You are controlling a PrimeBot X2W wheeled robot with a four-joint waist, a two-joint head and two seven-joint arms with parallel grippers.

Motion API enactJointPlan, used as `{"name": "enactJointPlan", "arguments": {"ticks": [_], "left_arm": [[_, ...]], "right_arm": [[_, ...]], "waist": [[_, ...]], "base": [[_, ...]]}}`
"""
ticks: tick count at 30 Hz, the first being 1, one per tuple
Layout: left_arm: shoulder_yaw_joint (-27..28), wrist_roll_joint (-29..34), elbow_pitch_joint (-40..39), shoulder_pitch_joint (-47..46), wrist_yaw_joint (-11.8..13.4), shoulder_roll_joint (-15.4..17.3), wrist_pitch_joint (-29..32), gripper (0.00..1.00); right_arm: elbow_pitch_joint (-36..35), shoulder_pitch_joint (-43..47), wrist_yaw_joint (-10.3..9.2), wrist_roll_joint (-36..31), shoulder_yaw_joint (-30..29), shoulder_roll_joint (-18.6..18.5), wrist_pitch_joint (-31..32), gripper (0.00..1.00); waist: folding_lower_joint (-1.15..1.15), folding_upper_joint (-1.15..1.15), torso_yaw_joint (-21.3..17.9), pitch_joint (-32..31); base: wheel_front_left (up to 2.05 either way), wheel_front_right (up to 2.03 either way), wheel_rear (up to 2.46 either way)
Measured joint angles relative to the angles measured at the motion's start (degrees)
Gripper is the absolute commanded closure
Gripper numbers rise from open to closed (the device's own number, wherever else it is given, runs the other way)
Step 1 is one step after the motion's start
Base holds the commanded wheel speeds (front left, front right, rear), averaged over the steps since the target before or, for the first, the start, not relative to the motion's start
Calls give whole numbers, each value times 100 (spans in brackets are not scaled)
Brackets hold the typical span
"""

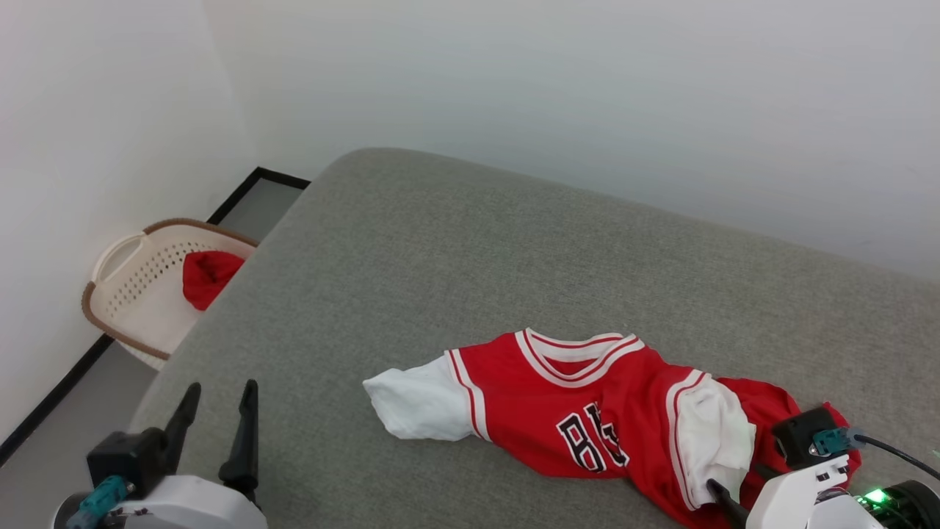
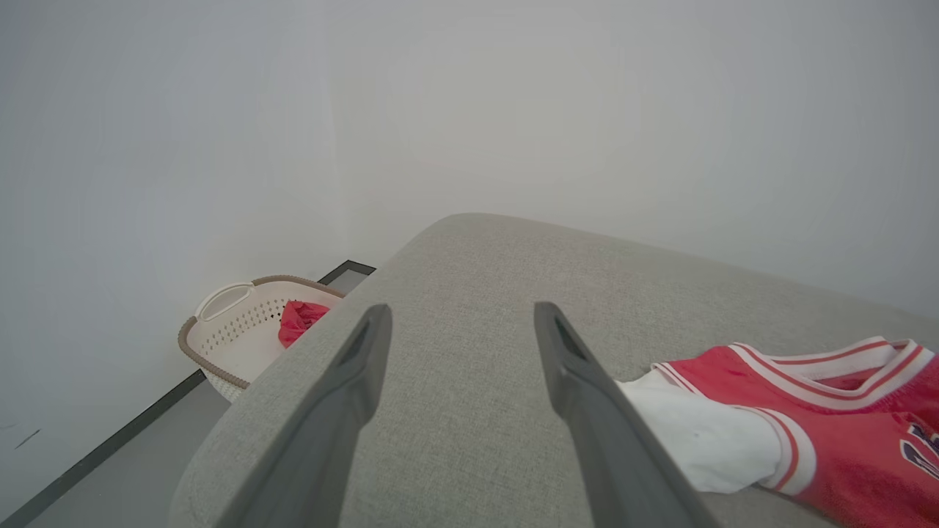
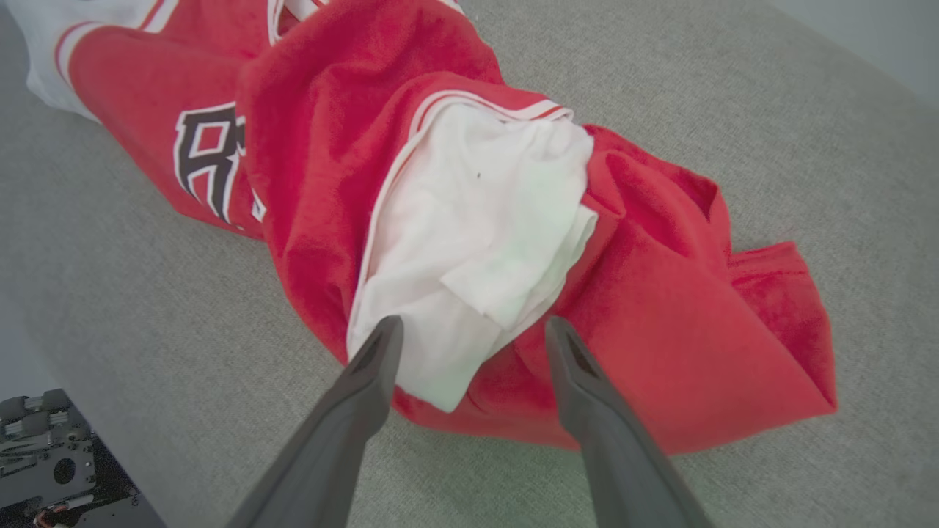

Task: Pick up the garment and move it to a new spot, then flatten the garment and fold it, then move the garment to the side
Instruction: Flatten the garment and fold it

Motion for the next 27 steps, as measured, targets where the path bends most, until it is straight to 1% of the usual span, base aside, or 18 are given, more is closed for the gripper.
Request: {"name": "enactJointPlan", "arguments": {"ticks": [2,3,13,18,23,27], "left_arm": [[10,20,37,1,0,-34,-2,0],[22,34,48,1,0,-47,-8,0],[176,180,111,208,77,-102,-26,0],[378,298,31,439,97,-133,-34,0],[610,413,-136,690,102,-211,-47,0],[771,515,-250,843,89,-247,-48,0]], "right_arm": [[45,-25,0,0,14,5,-10,65],[63,-46,0,-2,26,5,-29,100],[156,-119,0,-2,60,7,-129,100],[65,-144,0,-2,25,21,-164,100],[-52,-250,0,-2,-183,-27,-181,100],[-98,-308,0,-1,-414,-157,-168,100]], "waist": [[0,0,30,17],[0,0,39,22],[0,0,-3,-125],[0,0,-82,-233],[0,0,-191,-318],[0,0,-309,-376]], "base": [[0,0,0],[0,0,0],[0,0,0],[0,0,0],[0,0,0],[0,0,0]]}}
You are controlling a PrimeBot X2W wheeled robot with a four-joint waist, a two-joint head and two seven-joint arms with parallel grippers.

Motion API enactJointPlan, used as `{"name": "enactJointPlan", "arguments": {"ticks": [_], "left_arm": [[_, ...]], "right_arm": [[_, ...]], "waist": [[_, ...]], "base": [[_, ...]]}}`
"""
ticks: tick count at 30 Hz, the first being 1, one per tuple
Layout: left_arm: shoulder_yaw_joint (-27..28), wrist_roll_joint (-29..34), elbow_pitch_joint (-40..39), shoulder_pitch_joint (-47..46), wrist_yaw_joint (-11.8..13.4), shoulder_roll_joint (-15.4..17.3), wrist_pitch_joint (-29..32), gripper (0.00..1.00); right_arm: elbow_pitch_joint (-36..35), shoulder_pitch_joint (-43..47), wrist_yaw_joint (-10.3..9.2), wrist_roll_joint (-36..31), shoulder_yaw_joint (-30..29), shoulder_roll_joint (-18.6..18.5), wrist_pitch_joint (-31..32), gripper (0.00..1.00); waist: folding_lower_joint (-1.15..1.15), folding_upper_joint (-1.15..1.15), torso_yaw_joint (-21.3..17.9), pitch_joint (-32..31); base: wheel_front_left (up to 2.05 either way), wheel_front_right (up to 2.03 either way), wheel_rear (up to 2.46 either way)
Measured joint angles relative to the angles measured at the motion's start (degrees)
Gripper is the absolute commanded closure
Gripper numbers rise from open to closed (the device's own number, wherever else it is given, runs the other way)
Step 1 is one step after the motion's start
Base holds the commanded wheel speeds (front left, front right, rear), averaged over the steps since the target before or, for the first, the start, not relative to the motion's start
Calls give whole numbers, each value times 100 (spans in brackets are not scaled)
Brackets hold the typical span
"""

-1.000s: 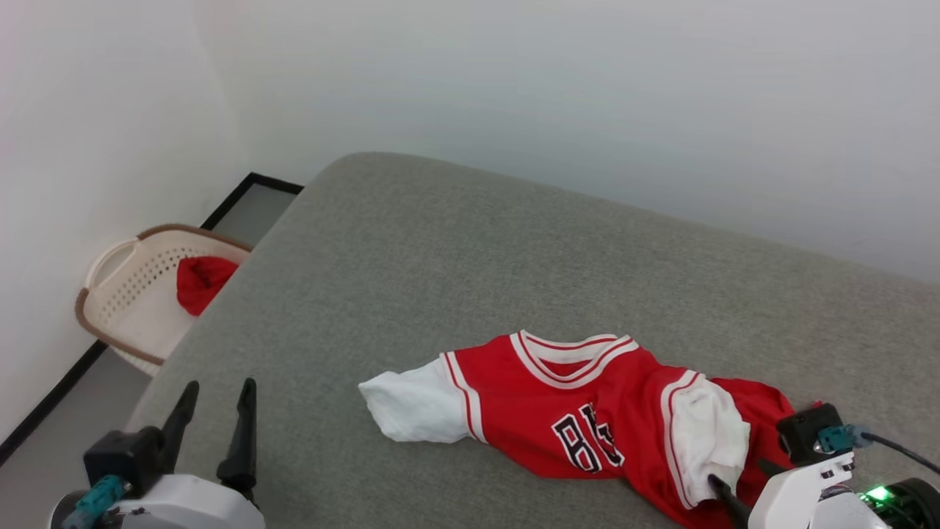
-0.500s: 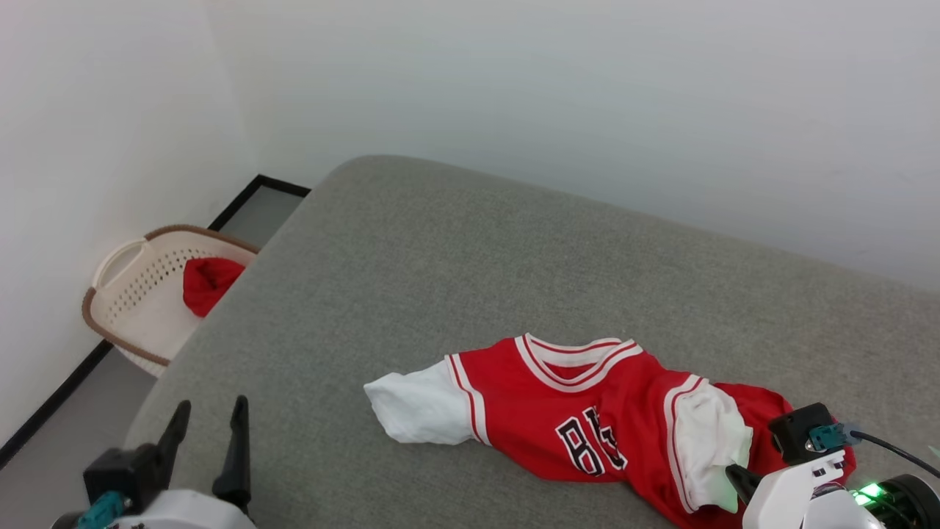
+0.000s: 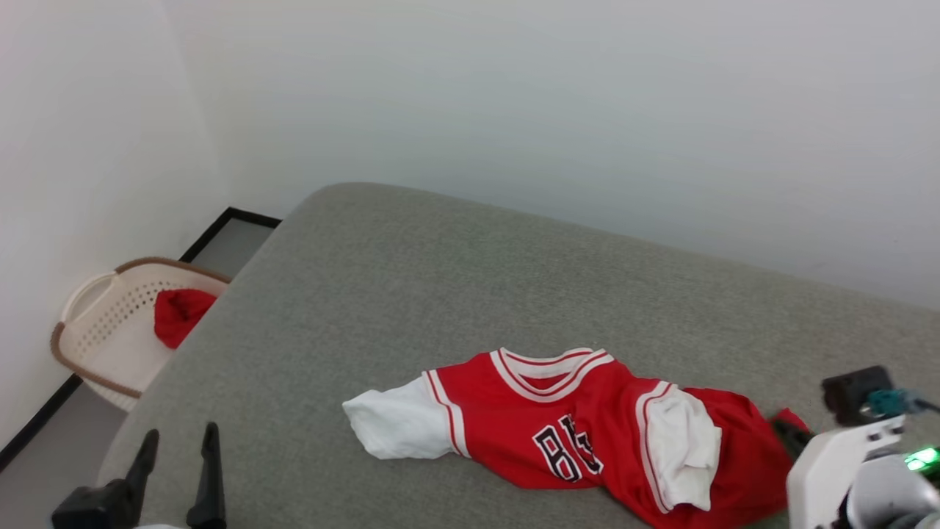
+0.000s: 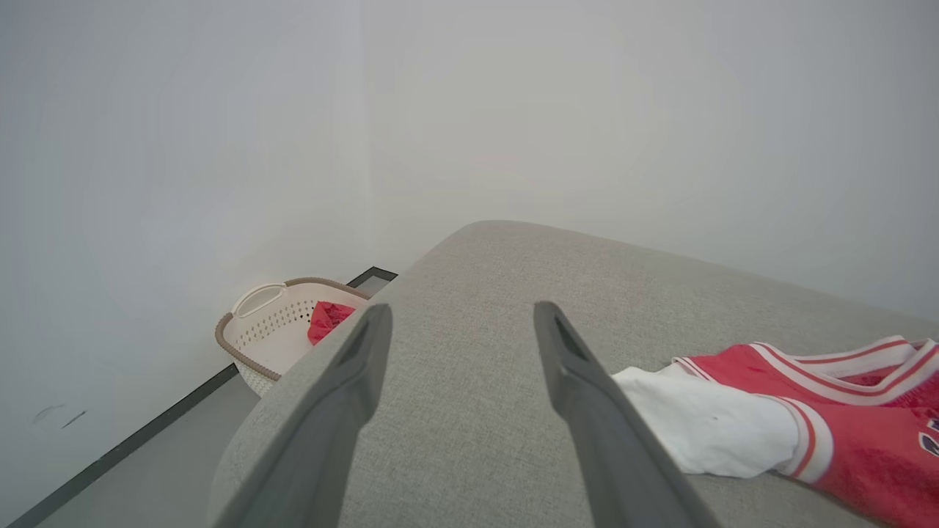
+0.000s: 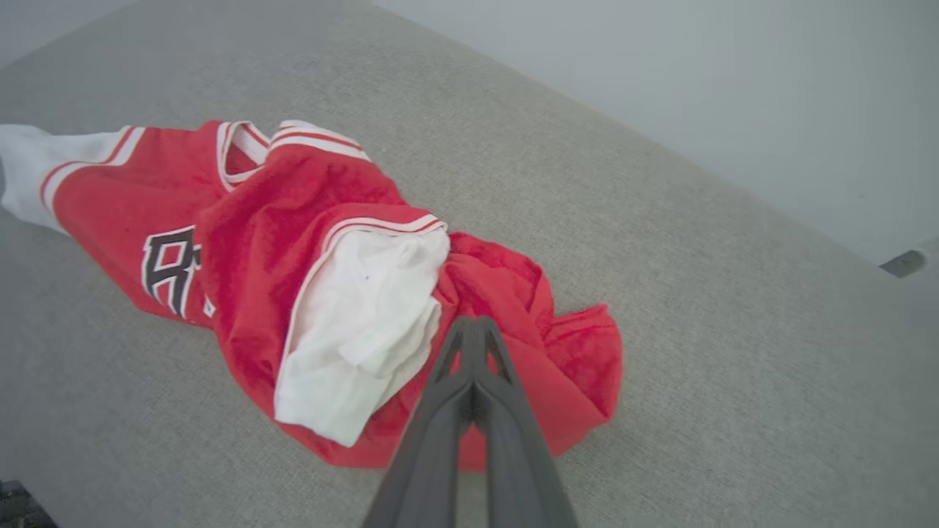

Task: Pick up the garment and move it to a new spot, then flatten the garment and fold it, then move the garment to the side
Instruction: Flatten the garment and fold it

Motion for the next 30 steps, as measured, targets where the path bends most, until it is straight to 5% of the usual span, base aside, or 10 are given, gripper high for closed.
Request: {"name": "enactJointPlan", "arguments": {"ticks": [9,10,11,12,13,30], "left_arm": [[213,166,-188,97,-55,-112,0,0],[213,166,-188,97,-55,-112,0,0],[225,187,-198,97,-60,-131,0,0],[237,191,-205,97,-75,-151,0,0],[244,208,-209,96,-88,-174,0,0],[231,544,-156,-380,-433,-591,0,0]], "right_arm": [[-165,-157,0,44,-191,-243,64,100],[-165,-157,0,44,-191,-243,64,91],[-218,-158,0,49,-168,-246,32,62],[-257,-158,1,52,-163,-238,21,11],[-275,-158,0,75,-158,-223,25,0],[-386,-357,0,414,234,47,1179,0]], "waist": [[0,0,-303,-51],[0,0,-303,-51],[0,0,-327,-45],[0,0,-340,-31],[0,0,-346,-14],[0,0,-2,553]], "base": [[0,0,0],[0,0,0],[0,0,0],[0,0,0],[0,0,0],[0,0,0]]}}
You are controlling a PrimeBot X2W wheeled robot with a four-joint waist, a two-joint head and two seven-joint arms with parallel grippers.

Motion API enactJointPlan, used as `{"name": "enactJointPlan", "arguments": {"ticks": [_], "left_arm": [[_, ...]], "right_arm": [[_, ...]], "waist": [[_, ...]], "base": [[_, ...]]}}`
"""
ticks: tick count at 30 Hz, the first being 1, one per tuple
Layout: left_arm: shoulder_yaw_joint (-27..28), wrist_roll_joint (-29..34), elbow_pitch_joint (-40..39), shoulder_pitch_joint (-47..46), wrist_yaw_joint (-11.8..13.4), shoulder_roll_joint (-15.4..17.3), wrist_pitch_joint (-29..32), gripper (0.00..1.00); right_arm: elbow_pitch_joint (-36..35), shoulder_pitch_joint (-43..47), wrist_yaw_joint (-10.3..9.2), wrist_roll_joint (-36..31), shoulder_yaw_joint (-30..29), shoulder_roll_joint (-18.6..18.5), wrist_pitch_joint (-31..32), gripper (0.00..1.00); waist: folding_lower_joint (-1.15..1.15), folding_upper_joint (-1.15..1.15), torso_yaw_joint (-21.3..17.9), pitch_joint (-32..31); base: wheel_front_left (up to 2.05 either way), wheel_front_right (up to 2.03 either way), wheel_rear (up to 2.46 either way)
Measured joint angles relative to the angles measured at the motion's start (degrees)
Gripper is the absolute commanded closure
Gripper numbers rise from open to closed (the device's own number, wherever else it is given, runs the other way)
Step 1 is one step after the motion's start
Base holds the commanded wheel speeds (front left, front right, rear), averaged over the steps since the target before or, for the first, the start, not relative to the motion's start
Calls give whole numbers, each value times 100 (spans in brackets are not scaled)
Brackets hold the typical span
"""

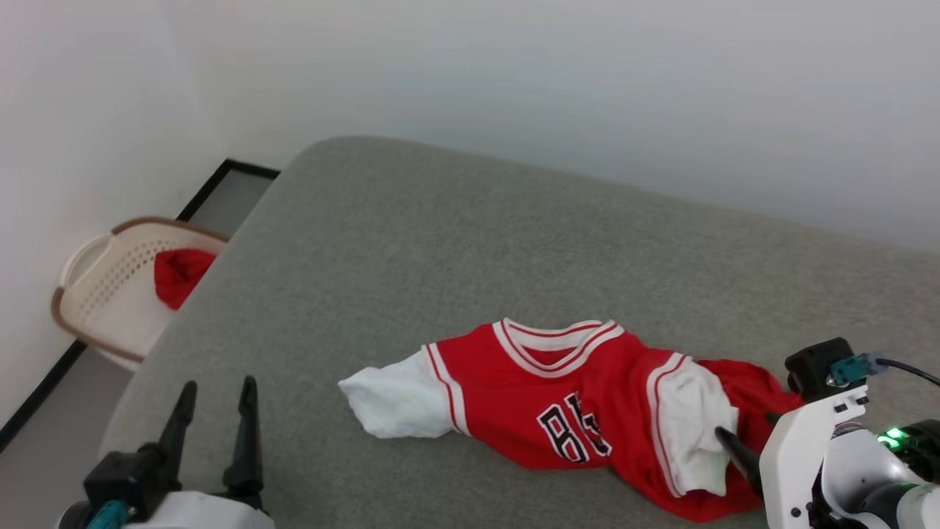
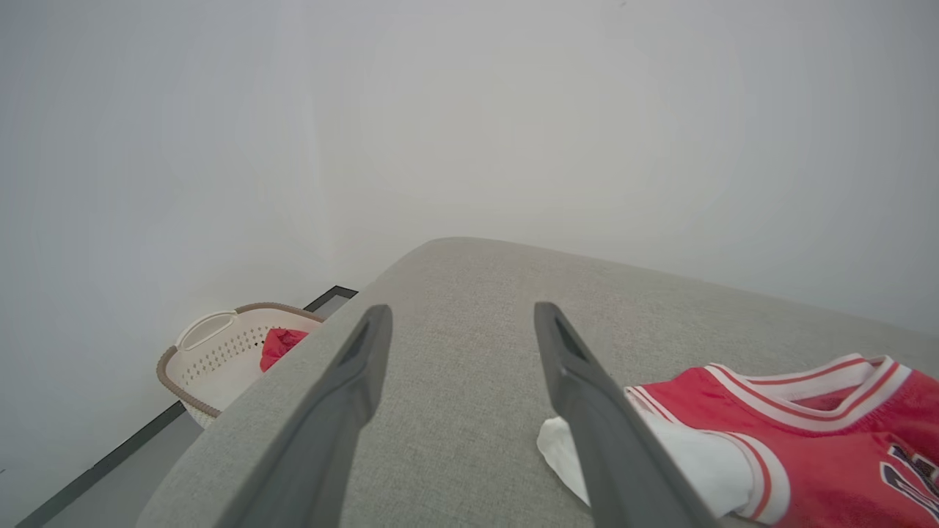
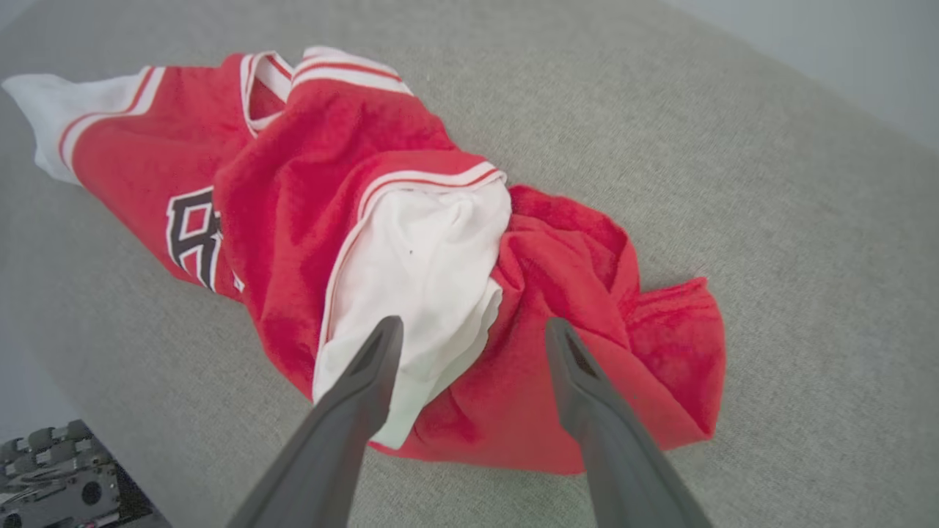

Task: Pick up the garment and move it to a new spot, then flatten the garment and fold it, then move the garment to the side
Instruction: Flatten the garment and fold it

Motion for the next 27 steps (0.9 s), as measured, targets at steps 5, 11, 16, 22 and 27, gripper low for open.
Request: {"name": "enactJointPlan", "arguments": {"ticks": [5,11,16,22,27], "left_arm": [[-9,45,131,-111,-121,-135,0,0],[-8,110,243,-207,-221,-294,0,0],[32,151,301,-242,-278,-408,0,0],[144,179,353,-259,-348,-489,0,0],[275,236,352,-193,-372,-499,0,0]], "right_arm": [[56,-9,0,-9,97,-4,398,0],[154,-27,0,-118,115,23,561,100],[232,-71,0,-133,58,58,470,100],[222,-191,0,-125,-40,40,441,100],[92,-336,0,-107,-96,-25,485,100]], "waist": [[0,0,165,197],[0,0,318,349],[0,0,357,400],[0,0,297,387],[0,0,195,314]], "base": [[0,0,0],[0,0,0],[0,0,0],[0,0,0],[0,0,0]]}}
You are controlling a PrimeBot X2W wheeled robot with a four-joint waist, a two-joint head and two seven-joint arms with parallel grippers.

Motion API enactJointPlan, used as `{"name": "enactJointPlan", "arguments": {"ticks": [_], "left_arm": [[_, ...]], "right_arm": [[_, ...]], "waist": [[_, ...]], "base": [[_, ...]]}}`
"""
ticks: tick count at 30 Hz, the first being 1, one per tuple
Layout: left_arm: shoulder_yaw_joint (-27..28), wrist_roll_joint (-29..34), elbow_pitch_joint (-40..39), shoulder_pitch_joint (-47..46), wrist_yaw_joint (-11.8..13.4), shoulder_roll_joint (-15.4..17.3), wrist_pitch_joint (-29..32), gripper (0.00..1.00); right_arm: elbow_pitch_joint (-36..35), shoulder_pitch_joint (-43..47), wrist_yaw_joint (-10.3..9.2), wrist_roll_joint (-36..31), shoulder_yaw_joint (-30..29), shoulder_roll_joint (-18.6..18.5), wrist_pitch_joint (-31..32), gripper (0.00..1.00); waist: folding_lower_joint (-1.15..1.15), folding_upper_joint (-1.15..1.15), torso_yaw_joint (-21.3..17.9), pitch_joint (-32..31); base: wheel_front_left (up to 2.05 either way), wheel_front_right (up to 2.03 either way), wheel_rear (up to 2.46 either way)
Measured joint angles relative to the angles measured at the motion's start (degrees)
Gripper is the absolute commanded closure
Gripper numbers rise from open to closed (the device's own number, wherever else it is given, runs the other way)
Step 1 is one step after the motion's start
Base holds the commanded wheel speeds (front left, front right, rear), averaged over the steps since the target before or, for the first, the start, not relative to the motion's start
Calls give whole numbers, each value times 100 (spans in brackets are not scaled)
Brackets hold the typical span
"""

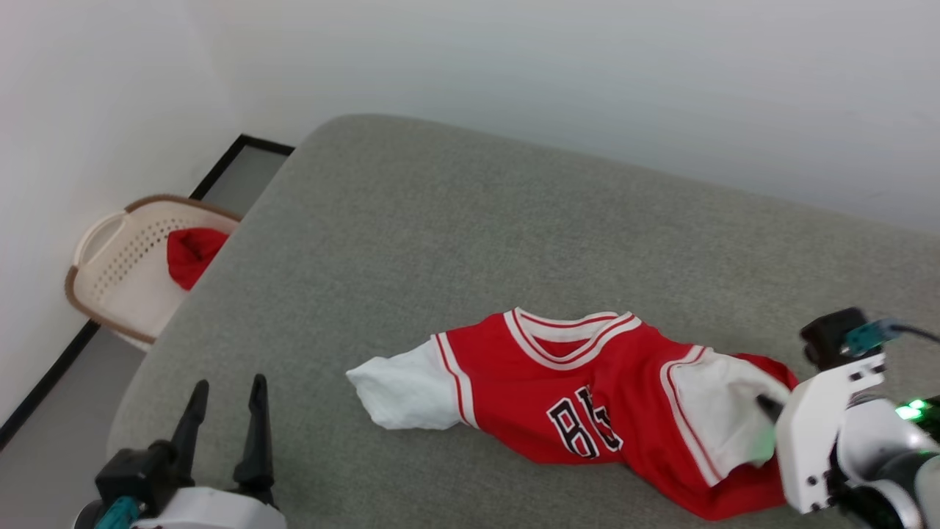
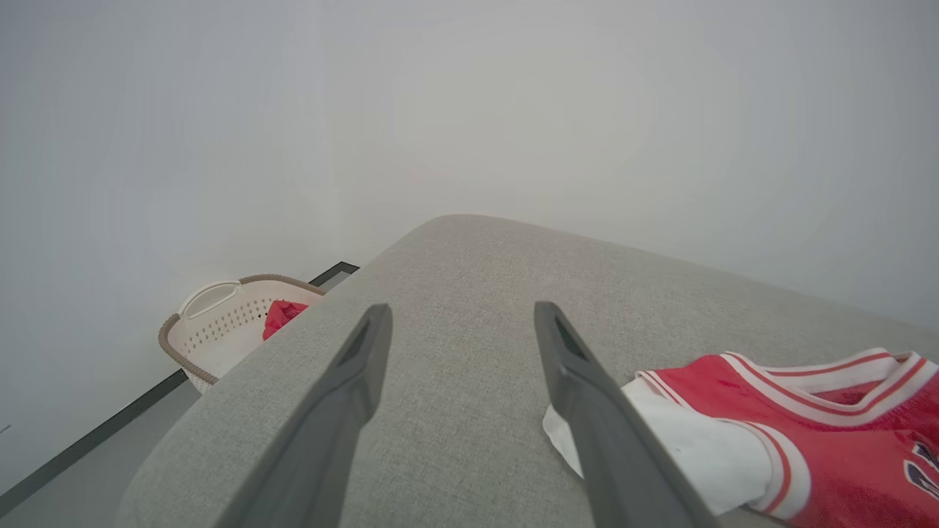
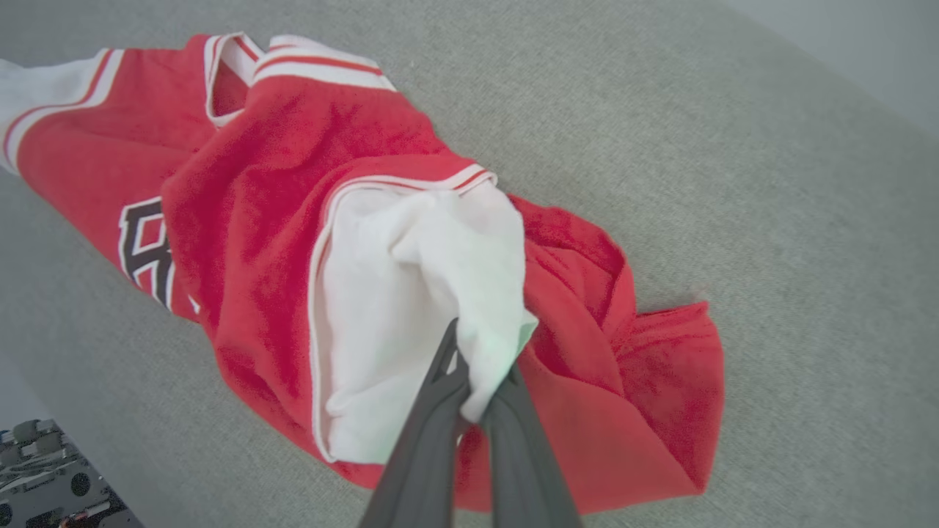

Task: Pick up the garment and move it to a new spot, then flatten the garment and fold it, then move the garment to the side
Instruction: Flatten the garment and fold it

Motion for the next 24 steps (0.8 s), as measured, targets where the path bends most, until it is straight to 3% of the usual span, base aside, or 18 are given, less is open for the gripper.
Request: {"name": "enactJointPlan", "arguments": {"ticks": [12,24], "left_arm": [[157,83,-111,255,-26,75,0,0],[21,108,-183,233,-75,115,48,0]], "right_arm": [[60,-164,0,51,-701,-519,-14,100],[658,-127,1,-20,-1414,-1074,-198,100]], "waist": [[0,0,-349,-287],[0,0,-559,-304]], "base": [[0,0,0],[0,0,0]]}}
